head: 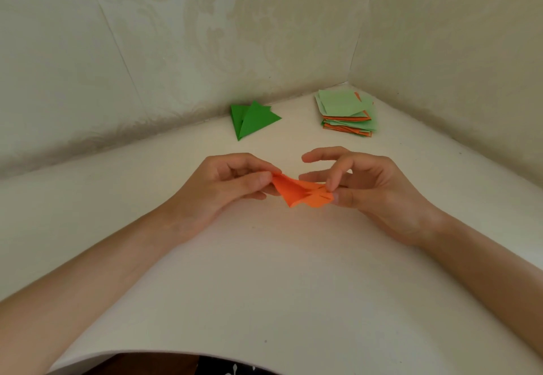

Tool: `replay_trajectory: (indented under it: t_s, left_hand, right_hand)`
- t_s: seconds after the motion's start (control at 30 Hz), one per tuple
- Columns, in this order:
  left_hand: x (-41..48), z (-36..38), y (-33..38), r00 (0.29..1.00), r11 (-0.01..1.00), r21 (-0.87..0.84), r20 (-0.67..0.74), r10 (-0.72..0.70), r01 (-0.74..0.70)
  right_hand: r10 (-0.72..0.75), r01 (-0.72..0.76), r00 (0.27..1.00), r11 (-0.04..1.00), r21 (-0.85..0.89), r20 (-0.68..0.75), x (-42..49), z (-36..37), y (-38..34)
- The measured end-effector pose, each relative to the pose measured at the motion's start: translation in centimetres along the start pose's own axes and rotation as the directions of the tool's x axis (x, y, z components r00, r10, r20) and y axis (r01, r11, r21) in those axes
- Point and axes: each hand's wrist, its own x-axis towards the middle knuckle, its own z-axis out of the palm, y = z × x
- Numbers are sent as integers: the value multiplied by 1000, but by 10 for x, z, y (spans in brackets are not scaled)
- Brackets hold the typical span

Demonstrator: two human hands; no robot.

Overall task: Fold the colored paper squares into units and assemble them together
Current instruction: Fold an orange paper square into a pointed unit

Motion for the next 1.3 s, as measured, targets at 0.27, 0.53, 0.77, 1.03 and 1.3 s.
replay_trajectory:
  t_s: [0.27, 0.53, 0.77, 1.03, 1.3]
  left_hand:
    - [3, 1, 0, 996, 996, -49, -51, -79, 77]
    - [3, 4, -3, 990, 997, -67, -129, -52, 44]
    - [-1, 5, -2, 999, 999, -30, -29, -31, 30]
    - [-1, 7, 0, 999, 999, -29, -41, -17, 16]
    - [3, 3, -2, 999, 986, -162, -30, -46, 40]
  right_hand:
    - [-27, 34, 997, 995, -92, 77, -1, -4, 1]
    - [10, -15, 999, 992, -124, -39, 1, 1, 6]
    - [-71, 22, 980, 967, -255, -187, 1, 17, 12]
    - [-38, 24, 980, 997, -71, -197, 0, 14, 8]
    - [-34, 23, 979, 998, -57, -200, 1, 10, 11]
